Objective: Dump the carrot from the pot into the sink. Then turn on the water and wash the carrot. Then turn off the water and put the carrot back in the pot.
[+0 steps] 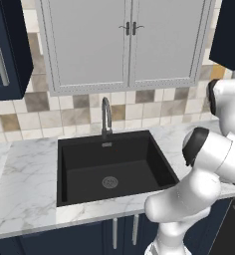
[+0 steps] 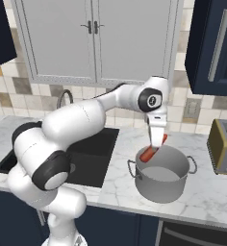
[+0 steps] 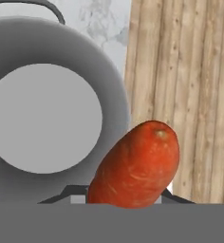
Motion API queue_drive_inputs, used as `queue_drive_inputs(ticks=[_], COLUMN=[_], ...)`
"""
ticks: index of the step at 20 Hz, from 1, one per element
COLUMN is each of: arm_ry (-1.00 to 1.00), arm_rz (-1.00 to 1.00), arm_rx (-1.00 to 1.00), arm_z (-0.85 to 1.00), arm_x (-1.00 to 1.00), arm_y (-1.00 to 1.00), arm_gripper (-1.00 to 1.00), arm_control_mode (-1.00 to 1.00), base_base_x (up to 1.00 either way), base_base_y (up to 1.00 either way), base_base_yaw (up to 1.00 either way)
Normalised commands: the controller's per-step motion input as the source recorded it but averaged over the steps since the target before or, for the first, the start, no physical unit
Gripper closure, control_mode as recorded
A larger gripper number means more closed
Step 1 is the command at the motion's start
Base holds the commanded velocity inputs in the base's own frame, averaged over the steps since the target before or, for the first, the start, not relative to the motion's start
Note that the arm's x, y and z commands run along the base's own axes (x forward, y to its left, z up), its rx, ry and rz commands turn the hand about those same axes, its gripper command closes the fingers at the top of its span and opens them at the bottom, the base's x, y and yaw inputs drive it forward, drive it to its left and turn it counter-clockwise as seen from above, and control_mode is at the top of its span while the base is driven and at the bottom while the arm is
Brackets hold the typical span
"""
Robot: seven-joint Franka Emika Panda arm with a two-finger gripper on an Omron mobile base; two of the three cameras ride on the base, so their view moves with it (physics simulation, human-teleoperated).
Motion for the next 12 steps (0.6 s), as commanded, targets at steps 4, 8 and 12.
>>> queue_drive_inputs(ticks=[4,8,12], arm_ry=[0.03,0.04,0.03], arm_rz=[-0.03,-0.04,-0.05], arm_rx=[0.03,0.02,0.01], arm_z=[-0.21,-0.14,-0.21], arm_x=[0.4,0.47,0.2], arm_y=[-0.04,-0.05,-0.18], arm_gripper=[1.0,1.0,1.0], arm_control_mode=[-1.0,-1.0,-1.0], base_base_x=[0.0,0.0,0.0], base_base_y=[0.0,0.0,0.0], base_base_yaw=[0.0,0.0,0.0])
